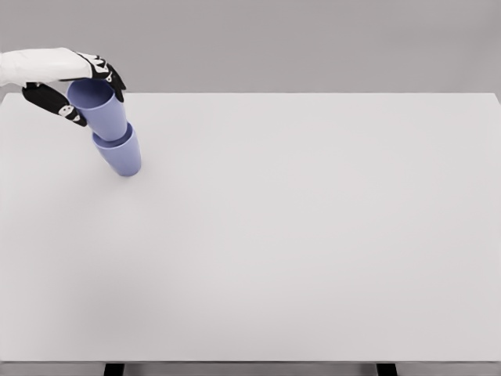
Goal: Place the right cup on the left cup with left arm
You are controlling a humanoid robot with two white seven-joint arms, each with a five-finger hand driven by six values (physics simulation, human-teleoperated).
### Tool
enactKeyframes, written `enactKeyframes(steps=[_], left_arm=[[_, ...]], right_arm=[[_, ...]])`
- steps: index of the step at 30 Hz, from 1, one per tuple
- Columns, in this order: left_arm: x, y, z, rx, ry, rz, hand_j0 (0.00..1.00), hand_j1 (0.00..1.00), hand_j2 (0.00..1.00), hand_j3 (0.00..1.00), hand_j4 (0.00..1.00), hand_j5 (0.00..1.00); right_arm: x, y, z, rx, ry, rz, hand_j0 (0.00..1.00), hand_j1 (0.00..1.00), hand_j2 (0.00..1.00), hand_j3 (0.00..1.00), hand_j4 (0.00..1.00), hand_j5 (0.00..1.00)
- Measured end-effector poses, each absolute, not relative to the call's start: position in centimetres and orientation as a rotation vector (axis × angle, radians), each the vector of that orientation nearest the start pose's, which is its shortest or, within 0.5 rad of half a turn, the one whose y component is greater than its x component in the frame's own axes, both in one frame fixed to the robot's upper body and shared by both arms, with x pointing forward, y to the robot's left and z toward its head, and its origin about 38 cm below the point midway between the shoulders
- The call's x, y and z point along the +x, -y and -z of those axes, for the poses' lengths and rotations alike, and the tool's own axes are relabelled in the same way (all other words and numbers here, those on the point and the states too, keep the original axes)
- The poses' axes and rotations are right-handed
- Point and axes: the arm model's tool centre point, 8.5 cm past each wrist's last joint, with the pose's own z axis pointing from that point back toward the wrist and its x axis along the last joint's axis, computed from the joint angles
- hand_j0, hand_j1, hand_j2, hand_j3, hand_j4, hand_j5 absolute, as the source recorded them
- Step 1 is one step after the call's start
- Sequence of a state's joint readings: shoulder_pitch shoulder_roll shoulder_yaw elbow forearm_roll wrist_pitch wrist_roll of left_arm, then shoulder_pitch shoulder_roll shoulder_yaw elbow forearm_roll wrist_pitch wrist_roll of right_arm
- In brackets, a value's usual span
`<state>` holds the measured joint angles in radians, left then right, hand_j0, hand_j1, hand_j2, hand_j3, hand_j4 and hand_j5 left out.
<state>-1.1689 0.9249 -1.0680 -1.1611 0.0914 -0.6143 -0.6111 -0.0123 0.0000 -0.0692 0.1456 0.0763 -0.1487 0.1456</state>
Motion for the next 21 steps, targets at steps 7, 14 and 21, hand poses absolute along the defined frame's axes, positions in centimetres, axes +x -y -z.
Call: enactKeyframes(steps=[7,14,21], left_arm=[[48.89,-34.9,-31.68,0.311,1.401,1.932,0.56,0.56,0.56,0.56,0.56,0.56],[48.95,-34.93,-31.54,0.31,1.399,1.929,0.56,0.56,0.56,0.56,0.56,0.56],[49.01,-34.76,-31.29,0.303,1.397,1.93,0.56,0.56,0.56,0.56,0.56,0.56]], right_arm=[[-2.68,25.53,25.73,0.069,0.015,-0.008,1.0,1.0,1.0,1.0,1.0,1.0],[-2.68,25.52,25.73,0.069,0.015,-0.008,1.0,1.0,1.0,1.0,1.0,1.0],[-2.68,25.53,25.73,0.069,0.015,-0.008,1.0,1.0,1.0,1.0,1.0,1.0]])
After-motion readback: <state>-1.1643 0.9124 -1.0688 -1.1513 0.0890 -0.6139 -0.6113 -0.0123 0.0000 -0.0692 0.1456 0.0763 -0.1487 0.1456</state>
